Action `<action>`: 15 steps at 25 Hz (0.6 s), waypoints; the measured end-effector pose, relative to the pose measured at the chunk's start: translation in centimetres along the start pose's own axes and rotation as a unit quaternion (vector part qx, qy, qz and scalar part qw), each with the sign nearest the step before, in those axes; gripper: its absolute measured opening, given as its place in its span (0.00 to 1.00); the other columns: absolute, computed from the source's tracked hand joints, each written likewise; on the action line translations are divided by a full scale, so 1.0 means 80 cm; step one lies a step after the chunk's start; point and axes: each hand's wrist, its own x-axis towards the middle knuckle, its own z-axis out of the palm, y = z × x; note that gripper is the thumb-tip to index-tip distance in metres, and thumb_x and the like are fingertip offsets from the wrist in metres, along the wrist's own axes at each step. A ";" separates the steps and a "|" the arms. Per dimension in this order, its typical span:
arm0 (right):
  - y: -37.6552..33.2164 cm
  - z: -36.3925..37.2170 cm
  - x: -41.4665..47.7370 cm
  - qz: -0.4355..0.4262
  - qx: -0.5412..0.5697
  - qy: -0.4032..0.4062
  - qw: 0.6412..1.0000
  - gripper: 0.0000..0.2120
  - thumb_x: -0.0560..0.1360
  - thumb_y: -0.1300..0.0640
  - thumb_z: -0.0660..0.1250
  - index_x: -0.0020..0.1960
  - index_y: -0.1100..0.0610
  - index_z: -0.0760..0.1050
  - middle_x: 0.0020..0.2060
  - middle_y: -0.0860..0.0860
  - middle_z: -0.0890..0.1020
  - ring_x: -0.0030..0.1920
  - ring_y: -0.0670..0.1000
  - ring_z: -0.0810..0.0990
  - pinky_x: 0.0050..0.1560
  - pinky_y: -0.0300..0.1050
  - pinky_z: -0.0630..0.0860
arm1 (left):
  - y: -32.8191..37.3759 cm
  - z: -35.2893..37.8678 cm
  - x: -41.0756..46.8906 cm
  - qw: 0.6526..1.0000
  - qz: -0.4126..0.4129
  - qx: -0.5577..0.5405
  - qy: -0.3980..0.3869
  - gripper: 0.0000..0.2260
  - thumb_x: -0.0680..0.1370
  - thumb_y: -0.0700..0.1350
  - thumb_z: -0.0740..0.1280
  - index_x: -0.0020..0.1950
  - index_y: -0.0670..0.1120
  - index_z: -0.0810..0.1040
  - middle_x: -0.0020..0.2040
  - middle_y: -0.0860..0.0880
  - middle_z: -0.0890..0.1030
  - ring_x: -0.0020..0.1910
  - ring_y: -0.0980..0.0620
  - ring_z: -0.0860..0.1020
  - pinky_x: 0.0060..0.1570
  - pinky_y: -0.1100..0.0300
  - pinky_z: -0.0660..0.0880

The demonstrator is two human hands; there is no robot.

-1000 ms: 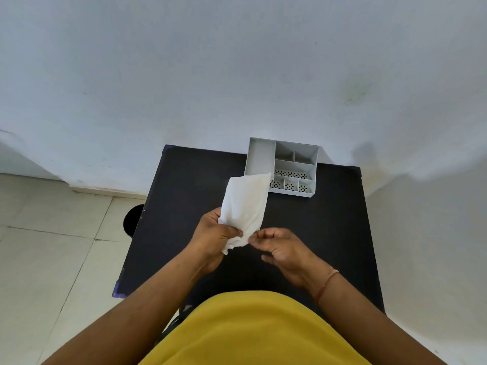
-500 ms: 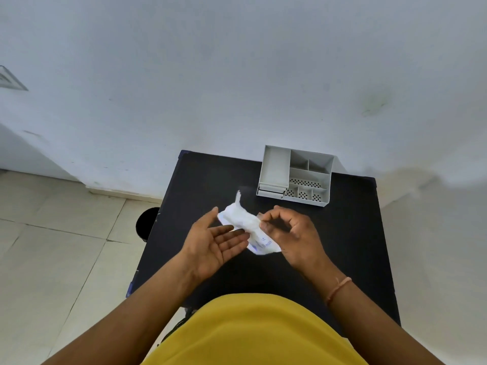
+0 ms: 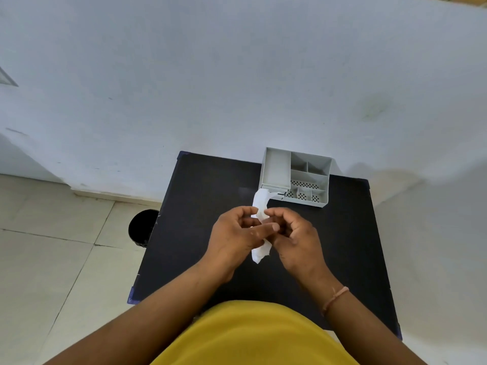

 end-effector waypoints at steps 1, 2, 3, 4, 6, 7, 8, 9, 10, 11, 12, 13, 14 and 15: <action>-0.001 0.003 -0.001 -0.003 -0.004 -0.006 1.000 0.19 0.77 0.65 0.74 0.65 0.50 0.80 0.50 0.45 0.87 0.52 0.42 0.86 0.52 0.39 0.84 | -0.002 -0.003 0.001 1.000 0.000 0.003 0.013 0.22 0.74 0.47 0.82 0.66 0.47 0.82 0.51 0.47 0.90 0.49 0.51 0.90 0.51 0.49 0.88; -0.002 0.006 -0.003 0.002 0.002 -0.009 1.000 0.21 0.76 0.64 0.75 0.66 0.50 0.78 0.49 0.46 0.87 0.52 0.43 0.86 0.51 0.38 0.84 | -0.004 -0.007 0.002 1.000 -0.005 -0.004 0.023 0.18 0.76 0.45 0.80 0.64 0.46 0.83 0.51 0.46 0.90 0.48 0.51 0.90 0.50 0.49 0.88; -0.003 0.009 -0.005 0.012 0.012 -0.007 1.000 0.22 0.76 0.64 0.75 0.67 0.49 0.77 0.48 0.47 0.87 0.51 0.43 0.87 0.51 0.37 0.84 | -0.007 -0.011 0.002 0.999 -0.012 -0.013 0.030 0.14 0.78 0.43 0.77 0.63 0.44 0.83 0.51 0.45 0.90 0.47 0.50 0.90 0.49 0.49 0.88; -0.004 0.013 -0.007 0.024 0.020 -0.002 0.999 0.24 0.76 0.64 0.76 0.67 0.48 0.76 0.48 0.47 0.87 0.50 0.43 0.87 0.50 0.37 0.84 | -0.009 -0.016 0.003 0.999 -0.022 -0.018 0.035 0.11 0.80 0.41 0.75 0.62 0.43 0.84 0.52 0.43 0.90 0.46 0.49 0.90 0.48 0.49 0.88; -0.004 0.021 -0.012 0.048 0.021 0.012 0.999 0.26 0.75 0.63 0.77 0.68 0.46 0.74 0.48 0.48 0.87 0.50 0.42 0.86 0.50 0.37 0.84 | -0.013 -0.022 0.002 0.998 -0.040 -0.018 0.040 0.08 0.81 0.38 0.73 0.60 0.42 0.85 0.52 0.41 0.89 0.44 0.47 0.91 0.47 0.49 0.89; -0.004 0.025 -0.014 0.056 0.020 0.018 0.998 0.27 0.75 0.63 0.77 0.68 0.45 0.74 0.47 0.48 0.86 0.49 0.42 0.86 0.50 0.37 0.84 | -0.015 -0.024 0.001 0.998 -0.047 -0.017 0.040 0.08 0.81 0.36 0.72 0.60 0.41 0.85 0.52 0.40 0.89 0.44 0.47 0.91 0.46 0.49 0.89; -0.003 0.028 -0.017 0.064 0.020 0.023 0.998 0.27 0.75 0.62 0.77 0.69 0.45 0.73 0.47 0.48 0.86 0.49 0.41 0.86 0.49 0.37 0.84 | -0.016 -0.026 0.000 0.998 -0.053 -0.017 0.039 0.08 0.81 0.36 0.72 0.61 0.41 0.85 0.52 0.40 0.89 0.44 0.47 0.91 0.46 0.49 0.89; -0.003 0.030 -0.019 0.069 0.020 0.028 0.997 0.27 0.75 0.61 0.77 0.69 0.45 0.73 0.47 0.47 0.86 0.49 0.41 0.86 0.48 0.36 0.84 | -0.017 -0.028 0.000 0.998 -0.058 -0.017 0.037 0.09 0.81 0.36 0.72 0.62 0.41 0.84 0.51 0.40 0.89 0.43 0.47 0.91 0.46 0.50 0.88; -0.003 0.032 -0.022 0.073 0.020 0.033 0.997 0.27 0.75 0.61 0.77 0.69 0.45 0.73 0.47 0.47 0.86 0.49 0.40 0.85 0.47 0.34 0.83 | -0.018 -0.030 0.000 0.997 -0.060 -0.016 0.035 0.11 0.81 0.36 0.73 0.63 0.41 0.83 0.51 0.40 0.89 0.43 0.48 0.91 0.47 0.49 0.88; -0.003 0.032 -0.024 0.079 0.021 0.041 0.996 0.27 0.75 0.60 0.77 0.68 0.45 0.72 0.47 0.47 0.85 0.48 0.39 0.85 0.46 0.32 0.82 | -0.020 -0.033 0.001 0.998 -0.060 -0.008 0.034 0.14 0.80 0.36 0.74 0.66 0.42 0.82 0.51 0.41 0.90 0.43 0.48 0.91 0.48 0.49 0.88; -0.003 0.032 -0.026 0.086 0.022 0.051 0.995 0.27 0.75 0.60 0.77 0.68 0.44 0.72 0.47 0.47 0.85 0.48 0.39 0.85 0.44 0.30 0.81 | -0.021 -0.034 0.002 0.998 -0.059 0.006 0.034 0.16 0.80 0.37 0.75 0.68 0.42 0.82 0.51 0.42 0.90 0.43 0.48 0.91 0.49 0.48 0.88; -0.002 0.032 -0.028 0.094 0.021 0.063 0.993 0.27 0.75 0.60 0.77 0.68 0.44 0.72 0.47 0.47 0.85 0.47 0.40 0.85 0.43 0.29 0.80 | -0.023 -0.035 0.002 0.997 -0.058 0.023 0.034 0.19 0.79 0.37 0.76 0.69 0.43 0.81 0.51 0.43 0.90 0.43 0.49 0.91 0.49 0.47 0.88; 0.000 0.032 -0.028 0.100 0.018 0.076 0.992 0.27 0.75 0.60 0.77 0.68 0.44 0.72 0.47 0.47 0.84 0.47 0.41 0.85 0.42 0.29 0.80 | -0.023 -0.036 0.002 0.997 -0.054 0.039 0.034 0.20 0.78 0.38 0.76 0.70 0.44 0.80 0.50 0.44 0.90 0.43 0.49 0.91 0.49 0.47 0.88; 0.001 0.031 -0.030 0.102 0.015 0.092 0.990 0.26 0.75 0.61 0.76 0.69 0.45 0.72 0.46 0.47 0.84 0.47 0.42 0.85 0.43 0.30 0.80 | -0.024 -0.037 0.001 0.997 -0.047 0.051 0.031 0.22 0.78 0.38 0.77 0.71 0.45 0.79 0.49 0.45 0.90 0.43 0.49 0.91 0.49 0.47 0.88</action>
